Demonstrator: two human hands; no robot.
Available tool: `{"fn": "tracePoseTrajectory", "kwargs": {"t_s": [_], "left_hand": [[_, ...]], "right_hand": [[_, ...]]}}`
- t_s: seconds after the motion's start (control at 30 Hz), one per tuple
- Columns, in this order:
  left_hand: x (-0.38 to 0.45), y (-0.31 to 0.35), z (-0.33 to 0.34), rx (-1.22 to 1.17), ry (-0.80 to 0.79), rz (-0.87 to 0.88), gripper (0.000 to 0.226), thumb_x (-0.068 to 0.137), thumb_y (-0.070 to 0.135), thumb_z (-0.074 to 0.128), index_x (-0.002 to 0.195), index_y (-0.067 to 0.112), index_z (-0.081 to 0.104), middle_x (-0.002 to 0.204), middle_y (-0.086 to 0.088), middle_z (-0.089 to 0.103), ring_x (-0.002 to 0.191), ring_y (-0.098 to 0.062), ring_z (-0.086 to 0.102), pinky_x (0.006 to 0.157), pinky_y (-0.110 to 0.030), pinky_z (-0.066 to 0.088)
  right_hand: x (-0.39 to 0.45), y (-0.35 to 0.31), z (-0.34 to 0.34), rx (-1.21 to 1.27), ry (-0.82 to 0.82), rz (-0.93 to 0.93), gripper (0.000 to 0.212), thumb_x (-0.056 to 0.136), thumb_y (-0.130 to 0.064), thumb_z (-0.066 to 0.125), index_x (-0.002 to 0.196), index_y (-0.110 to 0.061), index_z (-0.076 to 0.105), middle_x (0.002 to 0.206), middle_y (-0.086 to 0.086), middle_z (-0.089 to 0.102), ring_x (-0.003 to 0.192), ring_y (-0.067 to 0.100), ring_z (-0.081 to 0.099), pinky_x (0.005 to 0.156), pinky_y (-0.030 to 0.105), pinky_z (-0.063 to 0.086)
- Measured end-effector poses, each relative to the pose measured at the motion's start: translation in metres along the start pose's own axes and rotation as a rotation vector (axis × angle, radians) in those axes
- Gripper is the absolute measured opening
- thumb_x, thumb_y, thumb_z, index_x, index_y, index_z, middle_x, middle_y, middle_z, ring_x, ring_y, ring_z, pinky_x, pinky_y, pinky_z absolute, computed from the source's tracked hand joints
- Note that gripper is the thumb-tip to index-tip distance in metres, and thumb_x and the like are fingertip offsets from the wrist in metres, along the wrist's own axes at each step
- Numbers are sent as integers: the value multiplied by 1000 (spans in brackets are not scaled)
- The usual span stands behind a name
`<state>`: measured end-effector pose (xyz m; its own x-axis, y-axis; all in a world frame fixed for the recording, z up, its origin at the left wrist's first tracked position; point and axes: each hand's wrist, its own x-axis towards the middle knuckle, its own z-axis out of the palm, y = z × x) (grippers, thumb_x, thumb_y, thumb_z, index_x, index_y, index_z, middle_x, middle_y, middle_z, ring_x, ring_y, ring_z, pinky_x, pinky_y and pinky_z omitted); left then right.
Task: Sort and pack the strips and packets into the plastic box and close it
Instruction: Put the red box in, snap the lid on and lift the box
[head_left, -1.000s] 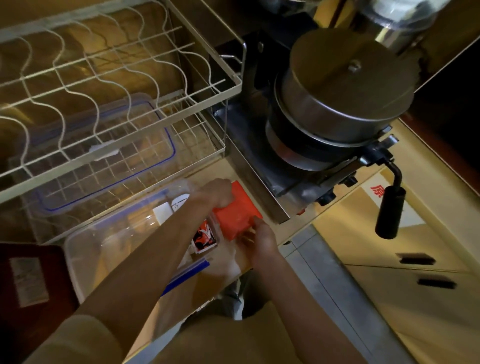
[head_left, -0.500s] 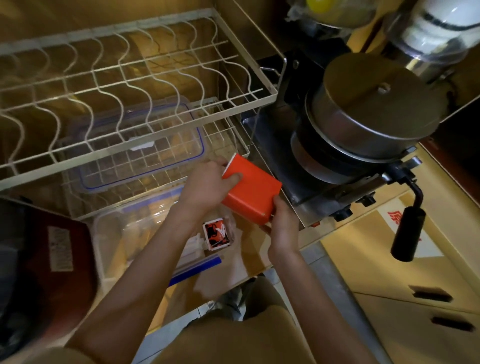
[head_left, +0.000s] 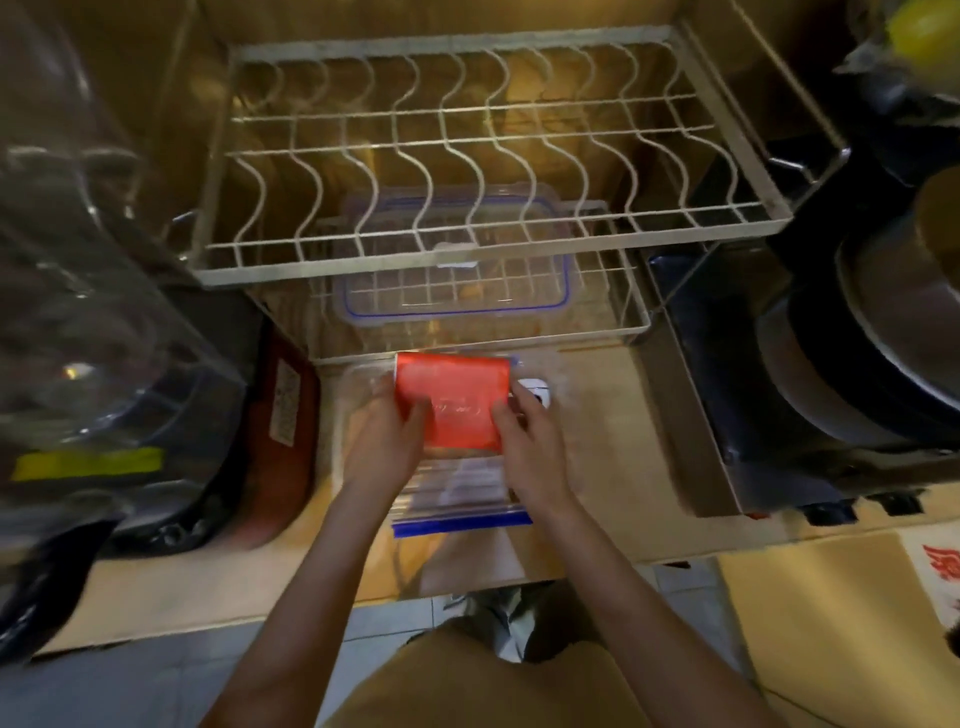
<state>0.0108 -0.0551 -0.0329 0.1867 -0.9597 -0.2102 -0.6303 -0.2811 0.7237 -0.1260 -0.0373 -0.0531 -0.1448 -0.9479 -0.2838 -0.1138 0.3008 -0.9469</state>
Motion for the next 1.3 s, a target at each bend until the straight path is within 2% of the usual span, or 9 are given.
{"fn": "tracePoseTrajectory", "kwargs": {"t_s": [0.1,0.23,0.37,0.53,0.6,0.73,0.83,1.03,1.3], "left_hand": [[0,-21,1,27,6,-98,44,89,14,53,128,3,39,113,-26,60,100,-40,60,81,-42,45],[7,-44,11,113,-79,-213,58,89,18,53,139,4,26,123,-25,56,107,-41,57,81,-38,43],[8,-57,19,97,-128,-191,71,91,19,51,145,3,9,123,-24,57,103,-39,60,80,-37,46],[-9,-60,16,82,-141,-90,82,92,17,48,146,14,-14,155,-23,10,123,-35,49,96,-42,47],[-20,-56,18,129,-140,-57,84,91,13,49,146,17,-15,158,-10,-9,130,-32,42,95,-38,47],[-28,-54,25,204,-135,-49,84,90,16,51,146,16,-12,158,-10,-7,120,-31,51,79,-31,51],[-27,-55,27,212,-144,-54,85,90,19,52,146,16,-12,158,-9,-8,124,-31,46,87,-35,50],[-31,-55,32,174,-139,-40,83,90,16,52,147,13,-8,159,-8,-7,135,-28,35,99,-31,45],[-26,-63,34,245,-192,-46,85,89,13,50,145,9,-14,156,-14,-17,146,-33,3,117,-40,26]], "right_hand": [[5,9,18,-105,-108,23,30,97,-12,41,123,-23,53,86,-17,59,79,5,57,74,21,48],[12,21,32,-215,-163,70,40,97,-13,42,136,-20,45,104,6,64,95,22,61,89,41,52],[18,29,38,-261,-161,76,36,94,-9,45,129,-17,47,102,11,64,93,26,60,88,48,51],[18,35,40,-316,-96,-39,24,90,-4,50,110,-14,57,92,0,64,76,1,57,71,16,48],[17,35,40,-331,-97,-64,25,88,-1,50,104,-19,57,87,-7,61,75,-4,56,67,6,44],[14,37,41,-334,-82,-63,28,88,-2,50,108,-21,52,98,-5,61,88,3,59,77,11,48],[12,40,42,-396,-55,-88,32,89,-6,50,119,-18,51,107,-1,62,96,11,60,82,24,53],[11,40,34,-444,-51,-39,29,91,-7,50,119,-13,50,105,-2,62,90,10,60,70,8,42],[10,51,38,-680,-109,-88,30,95,-20,45,124,-15,47,111,6,62,98,19,62,83,33,53]]}}
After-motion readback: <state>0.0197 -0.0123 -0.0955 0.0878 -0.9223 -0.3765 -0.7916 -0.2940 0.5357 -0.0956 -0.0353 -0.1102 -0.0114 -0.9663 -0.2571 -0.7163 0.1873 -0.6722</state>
